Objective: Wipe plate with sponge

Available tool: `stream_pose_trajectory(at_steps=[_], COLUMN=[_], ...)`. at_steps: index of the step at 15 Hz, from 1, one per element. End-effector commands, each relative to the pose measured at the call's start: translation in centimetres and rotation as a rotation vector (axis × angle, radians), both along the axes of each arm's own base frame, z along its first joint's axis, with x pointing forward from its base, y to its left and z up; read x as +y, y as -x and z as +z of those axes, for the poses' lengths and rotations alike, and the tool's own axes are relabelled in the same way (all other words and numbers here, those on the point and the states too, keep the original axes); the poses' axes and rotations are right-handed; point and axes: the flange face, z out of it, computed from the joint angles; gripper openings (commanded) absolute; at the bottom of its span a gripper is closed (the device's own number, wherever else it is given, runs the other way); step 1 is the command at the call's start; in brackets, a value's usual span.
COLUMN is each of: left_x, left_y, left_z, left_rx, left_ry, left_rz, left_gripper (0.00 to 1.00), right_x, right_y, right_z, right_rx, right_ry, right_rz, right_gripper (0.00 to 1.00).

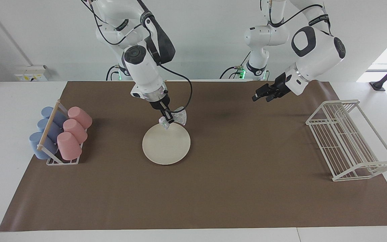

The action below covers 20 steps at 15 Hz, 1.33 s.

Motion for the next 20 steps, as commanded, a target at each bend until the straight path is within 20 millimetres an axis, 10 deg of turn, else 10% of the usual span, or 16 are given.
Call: stream_pose_trajectory(at_steps=[1, 8, 14, 20], left_x=[-2.2, -8.5, -14.7, -16.1], left_y=[0.6, 1.9, 2.3, -0.3], left_z=[0.3, -1.7, -6.0, -7.1], left_rx=[0.024, -0.032, -0.006, 0.004], left_ry=[0.127, 0.338, 0.384, 0.387], left_rz=[0.055, 0.097, 0.099, 0.076], left_gripper=[1.00, 1.00, 1.00, 1.00], right_x=[2.7, 2.2, 5.9, 7.7], right_y=[0.4, 1.2, 2.9, 3.8], right_z=[2.7, 2.0, 2.8, 3.0], right_rx=[0.029, 0.086, 0.094, 0.091], right_ry=[0.009, 0.075, 0.065, 0.061], right_rz=[-0.028, -0.060, -0.147, -0.145], right_gripper=[0.00, 0.00, 0.00, 0.00])
